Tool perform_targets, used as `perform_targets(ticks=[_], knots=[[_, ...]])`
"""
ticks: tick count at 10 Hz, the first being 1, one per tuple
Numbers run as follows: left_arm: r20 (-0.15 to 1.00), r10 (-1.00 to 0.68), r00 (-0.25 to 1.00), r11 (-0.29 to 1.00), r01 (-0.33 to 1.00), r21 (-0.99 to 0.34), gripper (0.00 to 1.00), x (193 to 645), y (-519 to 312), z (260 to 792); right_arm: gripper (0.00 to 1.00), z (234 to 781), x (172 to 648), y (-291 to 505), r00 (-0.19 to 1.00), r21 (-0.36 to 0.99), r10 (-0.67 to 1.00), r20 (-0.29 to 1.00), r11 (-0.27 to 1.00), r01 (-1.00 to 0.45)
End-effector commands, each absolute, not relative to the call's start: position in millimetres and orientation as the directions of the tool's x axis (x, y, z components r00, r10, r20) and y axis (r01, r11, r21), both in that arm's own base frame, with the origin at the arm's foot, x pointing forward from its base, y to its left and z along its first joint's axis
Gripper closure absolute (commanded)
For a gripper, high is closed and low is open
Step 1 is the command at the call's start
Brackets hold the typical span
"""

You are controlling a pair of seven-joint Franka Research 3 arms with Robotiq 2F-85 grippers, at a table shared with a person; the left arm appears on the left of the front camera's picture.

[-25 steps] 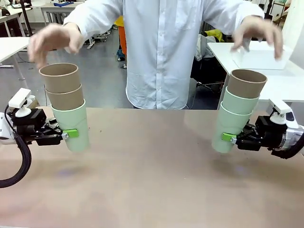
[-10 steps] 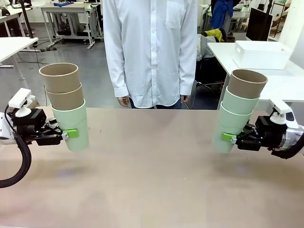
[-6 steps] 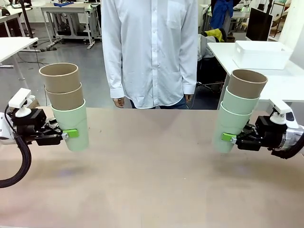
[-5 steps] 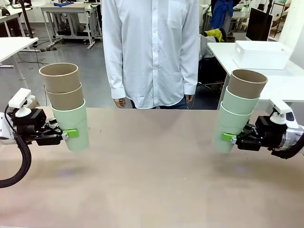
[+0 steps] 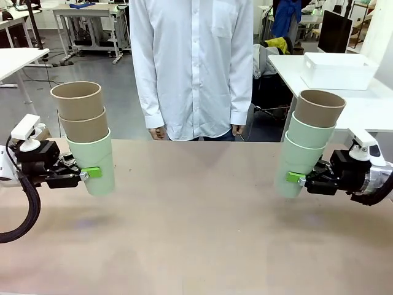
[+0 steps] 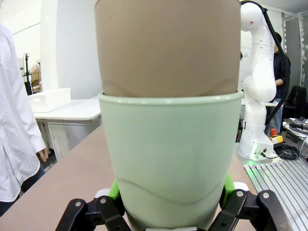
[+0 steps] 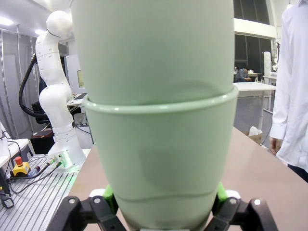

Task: Stack the cups and store them in the basket.
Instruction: Place the stack of Reusable plastic cups into the Pantry Basket.

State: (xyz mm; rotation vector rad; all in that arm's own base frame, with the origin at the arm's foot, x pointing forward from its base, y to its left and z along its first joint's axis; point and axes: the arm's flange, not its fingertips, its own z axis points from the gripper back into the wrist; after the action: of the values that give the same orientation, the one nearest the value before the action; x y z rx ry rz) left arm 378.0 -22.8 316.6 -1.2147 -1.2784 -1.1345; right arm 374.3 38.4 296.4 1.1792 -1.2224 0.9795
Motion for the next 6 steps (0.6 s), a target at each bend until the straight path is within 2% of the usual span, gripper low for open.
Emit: perform_targets(ticks=[1, 6], knots=[[0.998, 0.069, -0.002, 0.053, 0.999, -0.002, 0.15, 378.0, -23.5, 321.8, 0.15, 300.9, 375.3, 38.5, 0.107, 0.115, -0.058, 0.993, 0.161, -0.98], [0.998, 0.069, -0.002, 0.053, 0.999, -0.002, 0.15, 378.0, -23.5, 321.8, 0.15, 300.9, 375.3, 38.5, 0.107, 0.115, -0.058, 0.993, 0.161, -0.98]])
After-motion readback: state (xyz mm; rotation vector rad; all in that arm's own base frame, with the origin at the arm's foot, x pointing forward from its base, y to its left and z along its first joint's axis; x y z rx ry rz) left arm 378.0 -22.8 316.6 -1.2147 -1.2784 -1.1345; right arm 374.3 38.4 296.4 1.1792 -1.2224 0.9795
